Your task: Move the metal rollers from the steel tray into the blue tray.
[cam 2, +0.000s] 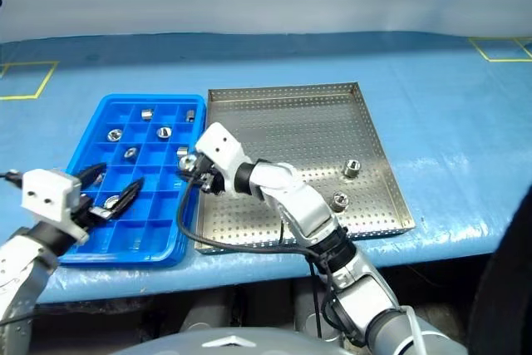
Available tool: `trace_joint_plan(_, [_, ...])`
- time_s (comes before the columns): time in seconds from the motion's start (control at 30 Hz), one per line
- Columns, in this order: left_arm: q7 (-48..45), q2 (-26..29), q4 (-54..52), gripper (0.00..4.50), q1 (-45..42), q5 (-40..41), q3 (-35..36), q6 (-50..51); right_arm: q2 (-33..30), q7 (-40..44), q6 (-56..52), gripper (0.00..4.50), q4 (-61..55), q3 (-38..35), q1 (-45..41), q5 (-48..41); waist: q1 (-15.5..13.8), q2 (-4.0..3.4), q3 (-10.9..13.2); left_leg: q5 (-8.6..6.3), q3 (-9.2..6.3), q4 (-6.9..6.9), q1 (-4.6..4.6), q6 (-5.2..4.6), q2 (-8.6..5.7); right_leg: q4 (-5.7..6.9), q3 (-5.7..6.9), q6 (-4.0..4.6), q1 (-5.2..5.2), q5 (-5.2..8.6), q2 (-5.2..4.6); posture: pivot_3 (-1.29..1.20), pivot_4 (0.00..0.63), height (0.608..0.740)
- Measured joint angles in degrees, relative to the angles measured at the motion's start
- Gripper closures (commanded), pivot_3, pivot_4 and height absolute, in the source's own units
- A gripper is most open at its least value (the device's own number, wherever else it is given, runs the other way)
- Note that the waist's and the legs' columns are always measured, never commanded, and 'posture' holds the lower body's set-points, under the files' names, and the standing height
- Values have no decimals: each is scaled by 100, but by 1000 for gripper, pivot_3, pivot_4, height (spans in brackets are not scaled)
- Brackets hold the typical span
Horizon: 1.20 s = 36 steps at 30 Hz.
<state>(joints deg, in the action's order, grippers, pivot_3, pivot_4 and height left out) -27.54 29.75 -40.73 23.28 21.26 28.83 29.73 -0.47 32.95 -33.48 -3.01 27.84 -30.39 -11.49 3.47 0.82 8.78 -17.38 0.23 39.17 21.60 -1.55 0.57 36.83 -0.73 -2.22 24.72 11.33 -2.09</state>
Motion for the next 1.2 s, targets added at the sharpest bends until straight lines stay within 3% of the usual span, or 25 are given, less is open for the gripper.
trace_joint_plan(0.37, [105, -407, -519, 582, 747, 24, 81, 1, 764, 385, 871, 2784, 1340, 77, -800, 171, -292, 5, -3, 6, -15, 0, -2, 11, -2, 2, 17, 36, -8, 21, 2, 124, 150, 740])
trace_joint_plan(0.67, [220, -508, -662, 582, 893, 21, -6, 1, 818, 399, 1805, 2784, 3137, -180, -1088, 319, -352, 9, -3, 11, -22, -2, -1, 19, -4, 2, 20, 40, -10, 24, 7, 153, 150, 740])
trace_joint_plan(1.2, [288, -551, -670, 582, 733, 12, -478, 0, 845, 237, 2675, 2784, 4344, -583, -1528, 438, -399, 12, -5, 17, -33, -9, -2, 29, -1, 4, 21, 42, -10, 24, 15, 172, 150, 740])
